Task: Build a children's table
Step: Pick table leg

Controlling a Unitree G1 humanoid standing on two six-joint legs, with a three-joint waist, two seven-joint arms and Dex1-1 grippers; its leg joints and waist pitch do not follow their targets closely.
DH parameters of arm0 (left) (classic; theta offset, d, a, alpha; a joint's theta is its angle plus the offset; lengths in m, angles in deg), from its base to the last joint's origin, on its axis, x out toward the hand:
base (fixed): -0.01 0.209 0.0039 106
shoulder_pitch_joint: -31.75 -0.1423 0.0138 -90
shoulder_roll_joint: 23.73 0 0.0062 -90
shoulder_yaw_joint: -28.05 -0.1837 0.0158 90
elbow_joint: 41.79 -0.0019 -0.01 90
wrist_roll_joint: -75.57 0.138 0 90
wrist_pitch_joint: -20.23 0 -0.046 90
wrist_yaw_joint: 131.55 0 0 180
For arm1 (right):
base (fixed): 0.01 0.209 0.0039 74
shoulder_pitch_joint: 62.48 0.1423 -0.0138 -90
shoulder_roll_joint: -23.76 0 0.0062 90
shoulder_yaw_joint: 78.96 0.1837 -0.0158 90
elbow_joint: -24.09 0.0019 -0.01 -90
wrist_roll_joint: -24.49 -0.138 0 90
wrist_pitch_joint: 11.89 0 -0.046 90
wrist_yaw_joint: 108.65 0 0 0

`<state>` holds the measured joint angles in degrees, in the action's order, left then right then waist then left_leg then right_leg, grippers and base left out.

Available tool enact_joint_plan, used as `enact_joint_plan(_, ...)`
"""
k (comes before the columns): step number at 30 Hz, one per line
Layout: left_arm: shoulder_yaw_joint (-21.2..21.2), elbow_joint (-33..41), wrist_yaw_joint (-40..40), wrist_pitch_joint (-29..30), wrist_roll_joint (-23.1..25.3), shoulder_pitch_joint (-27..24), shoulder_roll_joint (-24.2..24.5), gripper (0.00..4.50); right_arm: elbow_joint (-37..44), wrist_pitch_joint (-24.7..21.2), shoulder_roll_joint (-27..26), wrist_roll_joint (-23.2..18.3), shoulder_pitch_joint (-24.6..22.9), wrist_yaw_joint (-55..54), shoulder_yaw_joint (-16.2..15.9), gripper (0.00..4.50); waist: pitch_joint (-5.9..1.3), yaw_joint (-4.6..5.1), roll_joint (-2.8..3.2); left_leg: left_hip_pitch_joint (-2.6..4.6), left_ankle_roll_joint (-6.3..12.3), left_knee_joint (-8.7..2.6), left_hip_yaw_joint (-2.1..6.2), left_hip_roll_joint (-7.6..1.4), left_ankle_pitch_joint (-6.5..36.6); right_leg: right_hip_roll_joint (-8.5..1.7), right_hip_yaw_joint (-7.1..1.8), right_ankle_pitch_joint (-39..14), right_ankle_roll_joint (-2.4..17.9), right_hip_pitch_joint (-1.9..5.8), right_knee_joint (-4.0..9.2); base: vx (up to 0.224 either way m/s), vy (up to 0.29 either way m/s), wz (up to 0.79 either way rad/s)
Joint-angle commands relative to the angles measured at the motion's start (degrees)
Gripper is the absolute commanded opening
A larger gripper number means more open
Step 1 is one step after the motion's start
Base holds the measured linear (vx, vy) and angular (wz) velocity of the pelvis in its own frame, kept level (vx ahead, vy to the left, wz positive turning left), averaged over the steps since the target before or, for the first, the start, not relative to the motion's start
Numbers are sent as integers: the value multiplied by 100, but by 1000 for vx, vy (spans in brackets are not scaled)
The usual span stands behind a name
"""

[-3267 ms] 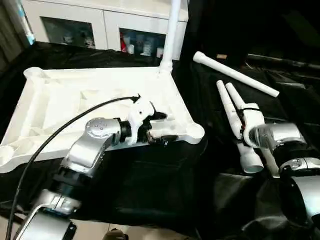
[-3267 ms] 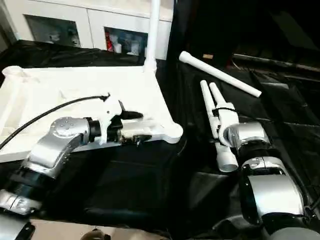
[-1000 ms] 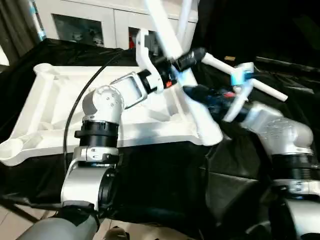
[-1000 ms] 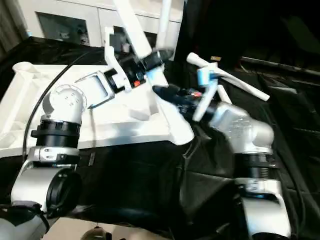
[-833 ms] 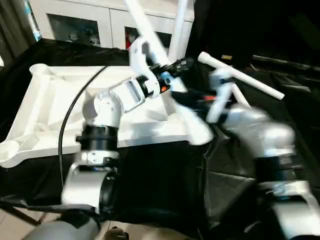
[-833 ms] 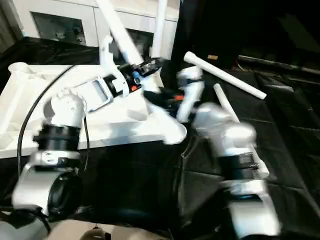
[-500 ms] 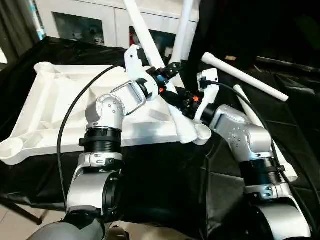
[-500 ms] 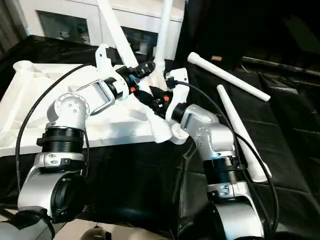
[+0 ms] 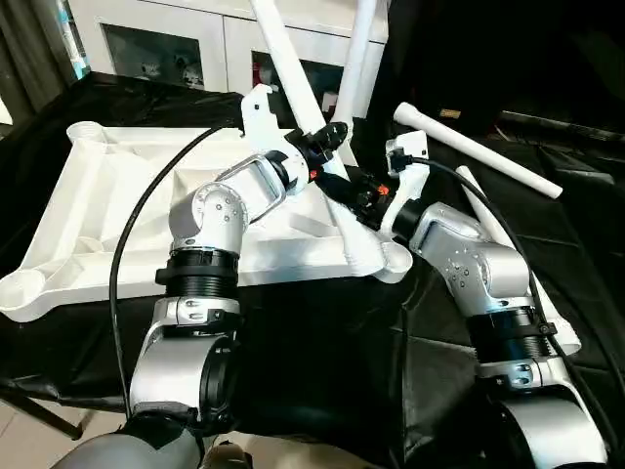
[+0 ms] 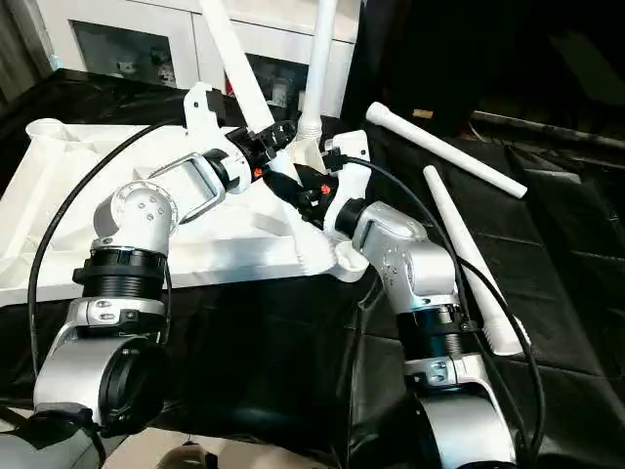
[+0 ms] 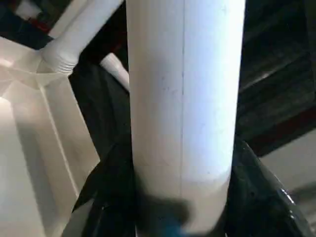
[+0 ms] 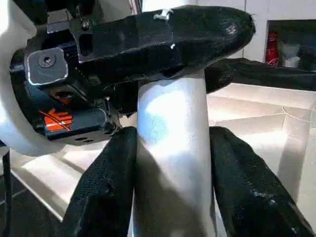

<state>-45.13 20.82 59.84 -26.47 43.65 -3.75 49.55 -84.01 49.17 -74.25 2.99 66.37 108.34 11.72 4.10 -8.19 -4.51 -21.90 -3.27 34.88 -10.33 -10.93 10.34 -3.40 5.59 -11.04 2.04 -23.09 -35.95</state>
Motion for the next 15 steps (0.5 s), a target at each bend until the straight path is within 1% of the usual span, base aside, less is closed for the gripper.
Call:
enact_joint_plan(1,-192,-5,354,-117,129,12,142,183,263,-284,212,-199,-11,472,-51,251,-462,22,-5,111,112,-379,103,-262,270,-561,-385,-491,730,387,406,0,0,0)
enact_joint_plan(2,-256,1,509,-121,133,8,189,183,323,-394,292,-283,-31,622,-57,269,-480,5,-2,123,127,-369,106,-272,238,-573,-386,-464,711,399,393,0,0,0)
enact_joint_plan(3,-324,38,749,-50,82,8,261,183,415,-597,481,-377,-64,891,-119,282,-475,11,3,115,122,-370,107,-278,226,-575,-388,-420,727,386,386,0,0,0)
enact_joint_plan(4,-447,128,1153,71,-13,-6,381,182,567,-809,770,-494,-127,1282,-212,290,-474,6,-8,121,154,-367,104,-261,191,-559,-377,-400,742,412,396,0,0,0)
enact_joint_plan(5,-528,193,1421,158,-81,-17,460,182,668,-947,965,-569,-169,1541,-276,296,-478,-16,-4,126,166,-359,104,-269,174,-566,-382,-359,742,413,385,0,0,0)
enact_joint_plan(6,-593,305,1734,325,-226,-30,545,182,722,-1154,1134,-706,-173,1725,-239,303,-477,-22,2,119,193,-356,103,-271,163,-565,-389,-306,773,408,369,0,0,0)
enact_joint_plan(7,-625,374,1908,429,-317,-38,590,182,739,-1272,1213,-792,-167,1800,-194,307,-478,-19,1,115,194,-355,101,-276,161,-582,-385,-282,855,405,364,0,0,0)
enact_joint_plan(8,-609,544,2204,663,-578,-45,652,182,733,-1575,1349,-1018,-127,1920,-55,309,-476,-15,1,109,187,-351,97,-270,186,-587,-379,-311,959,409,366,0,0,0)
enact_joint_plan(9,-609,544,2204,663,-578,-45,652,182,733,-1575,1349,-1018,-127,1920,-55,309,-478,-18,3,109,177,-343,91,-273,201,-594,-379,-329,1014,404,363,0,0,0)
enact_joint_plan(10,-600,582,2263,708,-636,-44,663,182,729,-1659,1380,-1079,-117,1953,-22,309,-470,-15,1,104,144,-343,89,-274,266,-596,-373,-435,1057,391,386,0,0,0)
enact_joint_plan(11,-582,649,2390,822,-774,-33,680,182,707,-1749,1435,-1146,-106,2034,10,309,-470,-9,-2,108,122,-342,86,-272,333,-597,-371,-554,1070,398,392,0,0,0)
enact_joint_plan(12,-537,839,2567,995,-1040,-46,668,182,691,-1862,1469,-1203,-113,2082,20,309,-474,-17,22,111,110,-340,88,-279,337,-602,-371,-580,1078,392,393,0,0,0)
enact_joint_plan(13,-537,839,2567,995,-1040,-46,668,182,691,-1862,1469,-1203,-113,2082,20,309,-475,-12,6,102,103,-340,90,-278,317,-591,-371,-562,1096,398,387,0,0,0)
enact_joint_plan(15,-454,1093,2816,1222,-1422,-53,624,182,704,-2049,1510,-1286,-147,2175,2,309,-469,-5,-7,96,80,-344,92,-273,338,-583,-365,-639,1048,403,394,0,0,0)
